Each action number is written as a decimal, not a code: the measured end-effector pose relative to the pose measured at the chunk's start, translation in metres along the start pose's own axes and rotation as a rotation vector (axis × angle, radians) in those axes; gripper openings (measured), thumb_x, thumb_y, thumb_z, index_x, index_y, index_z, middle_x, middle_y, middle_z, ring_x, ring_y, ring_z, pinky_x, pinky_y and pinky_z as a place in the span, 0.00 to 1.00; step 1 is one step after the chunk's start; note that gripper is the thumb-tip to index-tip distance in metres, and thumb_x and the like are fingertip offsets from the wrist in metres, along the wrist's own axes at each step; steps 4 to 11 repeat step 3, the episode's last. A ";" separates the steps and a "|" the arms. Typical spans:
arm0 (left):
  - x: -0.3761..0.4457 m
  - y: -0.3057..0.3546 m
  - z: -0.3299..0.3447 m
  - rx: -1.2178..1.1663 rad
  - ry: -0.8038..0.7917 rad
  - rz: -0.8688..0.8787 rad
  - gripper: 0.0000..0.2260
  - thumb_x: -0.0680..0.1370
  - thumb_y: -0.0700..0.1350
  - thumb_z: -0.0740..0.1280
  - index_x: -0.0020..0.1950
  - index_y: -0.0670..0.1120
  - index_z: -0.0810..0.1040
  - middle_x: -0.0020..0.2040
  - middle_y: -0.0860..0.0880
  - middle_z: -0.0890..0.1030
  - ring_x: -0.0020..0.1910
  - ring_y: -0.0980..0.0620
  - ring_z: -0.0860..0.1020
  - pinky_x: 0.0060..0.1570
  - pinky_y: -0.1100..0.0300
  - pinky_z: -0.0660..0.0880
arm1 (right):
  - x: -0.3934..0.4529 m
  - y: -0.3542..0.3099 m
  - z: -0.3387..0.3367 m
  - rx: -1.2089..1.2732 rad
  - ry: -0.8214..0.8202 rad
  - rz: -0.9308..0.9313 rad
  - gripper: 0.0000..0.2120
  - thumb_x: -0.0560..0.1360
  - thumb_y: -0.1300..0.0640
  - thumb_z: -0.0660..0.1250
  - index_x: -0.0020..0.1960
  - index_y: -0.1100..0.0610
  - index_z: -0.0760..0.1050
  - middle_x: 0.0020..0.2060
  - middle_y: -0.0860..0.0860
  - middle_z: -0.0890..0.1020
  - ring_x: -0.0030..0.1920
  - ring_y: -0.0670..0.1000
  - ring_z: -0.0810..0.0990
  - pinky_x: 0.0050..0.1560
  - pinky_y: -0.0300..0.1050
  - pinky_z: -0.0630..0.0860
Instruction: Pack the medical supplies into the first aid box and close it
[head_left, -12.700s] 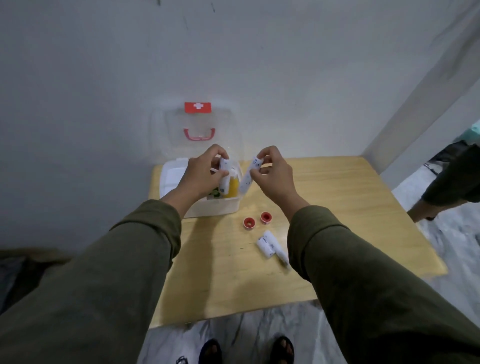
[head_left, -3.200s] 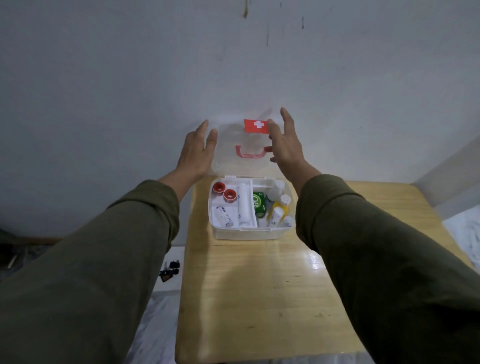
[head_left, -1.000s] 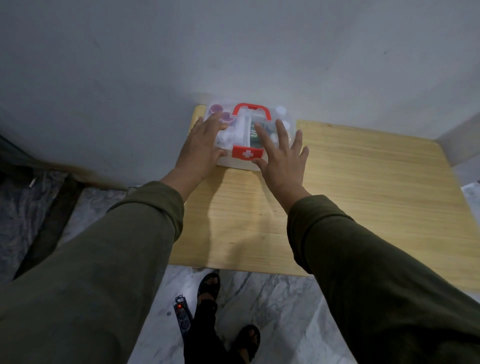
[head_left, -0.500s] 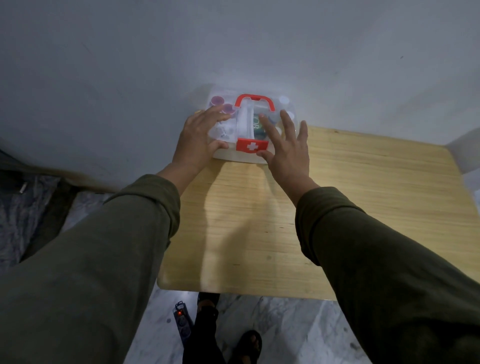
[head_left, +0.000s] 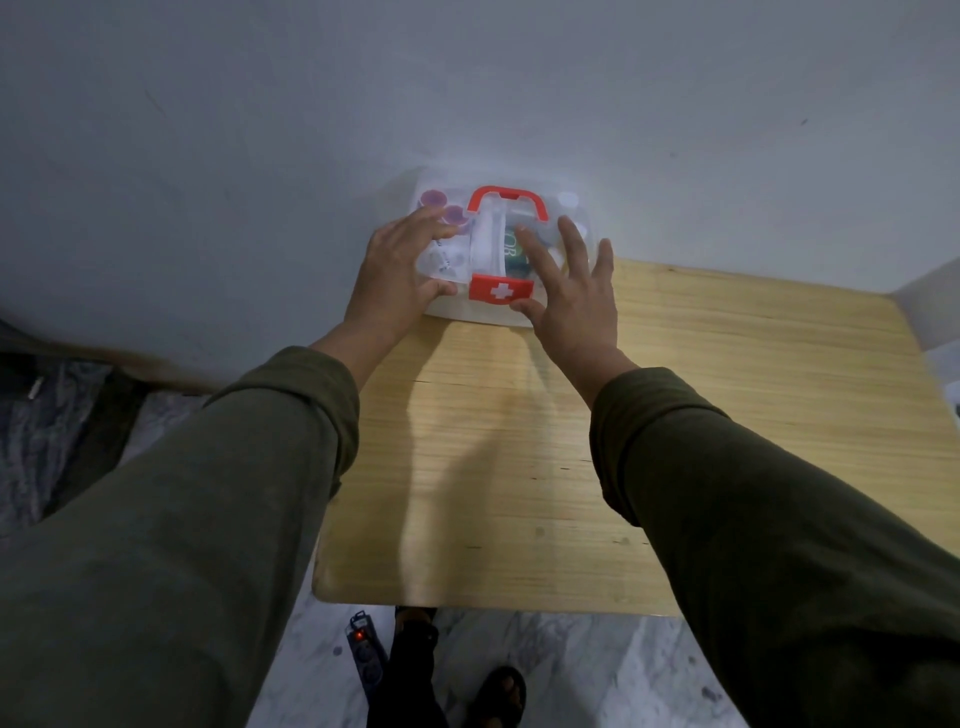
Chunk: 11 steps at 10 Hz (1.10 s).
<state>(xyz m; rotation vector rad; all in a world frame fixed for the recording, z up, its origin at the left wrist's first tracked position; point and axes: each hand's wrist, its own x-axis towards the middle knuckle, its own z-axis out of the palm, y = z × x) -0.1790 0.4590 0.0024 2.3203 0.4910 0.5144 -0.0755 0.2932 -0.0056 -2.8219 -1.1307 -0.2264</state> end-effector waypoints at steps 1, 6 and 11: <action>-0.001 0.002 -0.004 0.028 -0.029 0.004 0.26 0.69 0.43 0.75 0.66 0.52 0.72 0.72 0.51 0.68 0.71 0.48 0.64 0.65 0.60 0.60 | 0.004 0.005 0.008 -0.017 -0.086 0.047 0.37 0.73 0.39 0.64 0.75 0.40 0.46 0.77 0.55 0.51 0.76 0.65 0.50 0.73 0.66 0.52; -0.006 0.001 -0.015 0.002 0.047 -0.049 0.28 0.70 0.42 0.75 0.67 0.51 0.70 0.76 0.47 0.58 0.75 0.49 0.57 0.65 0.62 0.60 | -0.004 -0.003 -0.025 0.098 -0.055 0.112 0.40 0.72 0.37 0.64 0.75 0.41 0.44 0.78 0.54 0.46 0.75 0.67 0.43 0.72 0.67 0.49; -0.006 0.001 -0.015 0.002 0.047 -0.049 0.28 0.70 0.42 0.75 0.67 0.51 0.70 0.76 0.47 0.58 0.75 0.49 0.57 0.65 0.62 0.60 | -0.004 -0.003 -0.025 0.098 -0.055 0.112 0.40 0.72 0.37 0.64 0.75 0.41 0.44 0.78 0.54 0.46 0.75 0.67 0.43 0.72 0.67 0.49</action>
